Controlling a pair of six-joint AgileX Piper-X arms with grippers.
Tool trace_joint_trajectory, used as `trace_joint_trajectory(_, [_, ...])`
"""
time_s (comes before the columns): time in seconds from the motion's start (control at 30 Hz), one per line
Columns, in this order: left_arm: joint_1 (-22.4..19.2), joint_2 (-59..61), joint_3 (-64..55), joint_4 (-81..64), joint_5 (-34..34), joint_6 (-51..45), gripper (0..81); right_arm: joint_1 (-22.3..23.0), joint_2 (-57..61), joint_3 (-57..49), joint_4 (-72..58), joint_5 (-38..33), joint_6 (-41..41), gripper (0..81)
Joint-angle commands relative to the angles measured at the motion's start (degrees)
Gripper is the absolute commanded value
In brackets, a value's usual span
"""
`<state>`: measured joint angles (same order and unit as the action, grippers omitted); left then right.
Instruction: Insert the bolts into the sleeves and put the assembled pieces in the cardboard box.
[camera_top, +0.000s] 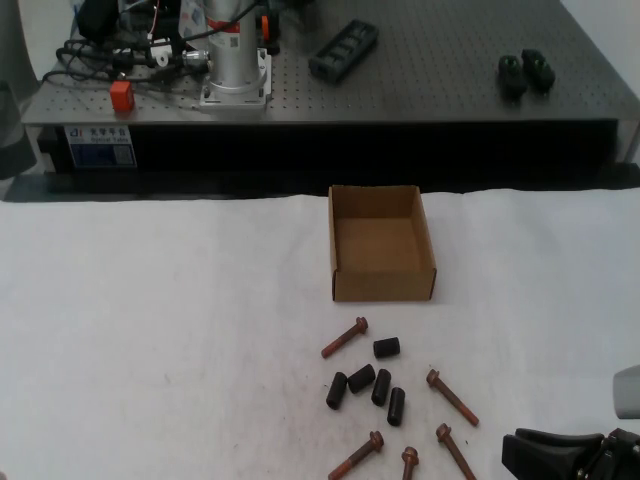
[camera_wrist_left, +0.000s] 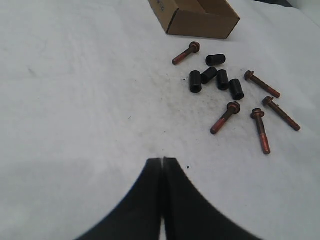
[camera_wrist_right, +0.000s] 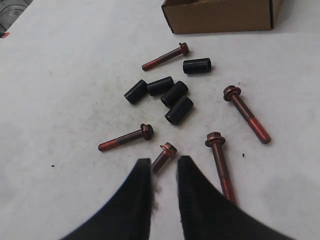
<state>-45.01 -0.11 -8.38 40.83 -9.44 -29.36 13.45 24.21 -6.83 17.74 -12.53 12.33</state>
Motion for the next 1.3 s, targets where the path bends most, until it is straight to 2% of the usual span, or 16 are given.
trace_joint_trajectory(0.0, [0.16, 0.11, -0.21, -0.69, -0.48, -0.18, 0.6, 0.08, -0.37, -0.18, -0.44, -0.03, -0.33, 14.8])
trace_joint_trajectory(0.37, [0.16, 0.11, -0.21, -0.69, -0.48, -0.90, 0.6, 0.08, -0.37, -0.18, -2.25, -0.03, -0.03, 14.8])
trace_joint_trajectory(0.6, [0.16, 0.11, -0.21, -15.48, -0.98, -7.59, 0.6, 0.08, 1.19, -1.21, -11.15, 0.85, 11.23, 15.3])
trace_joint_trajectory(0.7, [0.16, 0.11, -1.08, -22.19, -3.26, -7.52, 0.6, 0.08, 6.05, -5.03, -10.07, -0.28, 5.86, 17.8])
trace_joint_trajectory(0.8, [0.16, 2.60, -3.72, -24.03, -5.99, -6.15, 0.6, 0.08, 13.80, -11.92, -7.99, 0.41, 0.03, 24.2])
trace_joint_trajectory(0.87, [0.16, 5.48, -6.00, -24.92, -5.86, -0.27, 0.6, 0.08, 20.57, -17.07, -3.92, 1.60, -3.56, 26.5])
trace_joint_trajectory(1.0, [0.16, 12.95, -11.57, -24.03, -5.75, 10.54, 0.1, 0.08, 35.12, -29.05, 12.09, 9.39, -12.33, 27.2])
trace_joint_trajectory(1.1, [0.16, 19.05, -15.86, -21.96, -5.54, 14.85, 5.3, -0.06, 45.12, -36.39, 20.94, 15.10, -16.28, 27.2])
trace_joint_trajectory(1.27, [0.16, 28.28, -23.70, -12.24, -5.40, 16.36, 28.3, -0.06, 60.59, -43.71, 23.60, 15.18, -16.25, 27.2])
